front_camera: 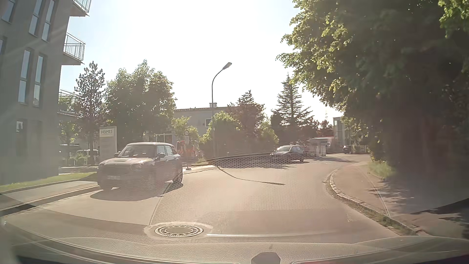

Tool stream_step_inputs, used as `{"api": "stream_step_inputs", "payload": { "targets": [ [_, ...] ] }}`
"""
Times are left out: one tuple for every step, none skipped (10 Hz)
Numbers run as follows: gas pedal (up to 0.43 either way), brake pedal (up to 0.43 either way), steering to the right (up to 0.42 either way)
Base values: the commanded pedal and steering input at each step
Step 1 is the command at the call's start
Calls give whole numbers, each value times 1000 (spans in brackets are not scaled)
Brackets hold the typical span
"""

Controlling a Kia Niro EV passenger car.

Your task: Follow the waypoints while adhering to traffic rules and regulations

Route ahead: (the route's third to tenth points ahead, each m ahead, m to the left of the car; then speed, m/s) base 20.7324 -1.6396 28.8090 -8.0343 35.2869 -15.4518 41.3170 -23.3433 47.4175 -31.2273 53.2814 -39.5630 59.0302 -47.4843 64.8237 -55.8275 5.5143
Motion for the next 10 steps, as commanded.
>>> {"api": "stream_step_inputs", "payload": {
  "targets": [
    [39,0,53],
    [39,0,58],
    [28,0,55],
    [28,0,54],
    [28,0,53],
    [28,0,53],
    [28,0,53],
    [28,0,53],
    [28,0,53],
    [28,0,53]
  ]
}}
